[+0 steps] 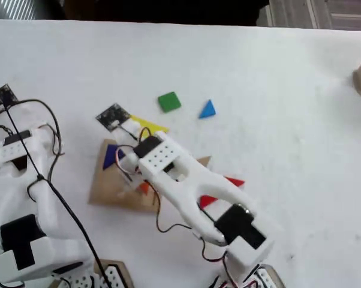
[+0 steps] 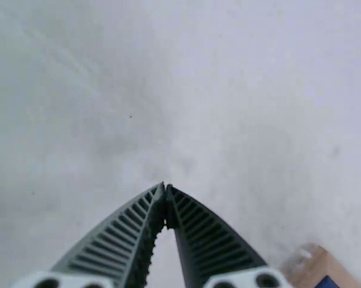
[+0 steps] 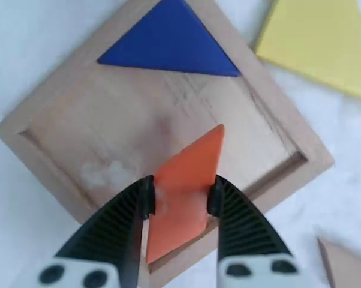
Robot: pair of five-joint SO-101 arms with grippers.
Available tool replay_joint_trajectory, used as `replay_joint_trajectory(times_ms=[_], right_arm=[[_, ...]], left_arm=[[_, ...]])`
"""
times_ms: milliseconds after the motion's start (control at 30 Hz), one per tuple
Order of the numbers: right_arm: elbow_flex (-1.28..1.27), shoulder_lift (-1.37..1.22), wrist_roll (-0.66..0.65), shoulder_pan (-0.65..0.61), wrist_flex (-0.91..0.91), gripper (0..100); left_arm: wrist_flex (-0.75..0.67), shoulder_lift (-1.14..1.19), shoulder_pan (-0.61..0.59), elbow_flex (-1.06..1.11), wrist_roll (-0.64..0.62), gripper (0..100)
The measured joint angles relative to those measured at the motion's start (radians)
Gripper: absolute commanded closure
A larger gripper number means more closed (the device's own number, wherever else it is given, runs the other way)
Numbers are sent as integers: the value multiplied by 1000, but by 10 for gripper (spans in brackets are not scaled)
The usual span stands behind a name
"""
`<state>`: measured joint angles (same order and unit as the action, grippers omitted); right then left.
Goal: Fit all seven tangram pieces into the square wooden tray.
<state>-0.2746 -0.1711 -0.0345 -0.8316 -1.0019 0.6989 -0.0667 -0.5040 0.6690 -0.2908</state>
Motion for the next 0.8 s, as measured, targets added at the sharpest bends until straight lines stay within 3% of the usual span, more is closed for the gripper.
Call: replay_joint_trajectory(times_ms=[133,267,467,667,800], right_arm=[[68,-51,-12,-6,-61,684],[129,-57,-68,-3,-137,649],[219,14,-153,-5,-358,730],[221,114,-164,64,-471,990],[155,167,-164,186,-457,985]], left_arm=[[0,0,0,0,0,972],[0,0,0,0,0,972],[0,0,0,0,0,972],[0,0,0,0,0,972],[0,0,15,0,0,976]])
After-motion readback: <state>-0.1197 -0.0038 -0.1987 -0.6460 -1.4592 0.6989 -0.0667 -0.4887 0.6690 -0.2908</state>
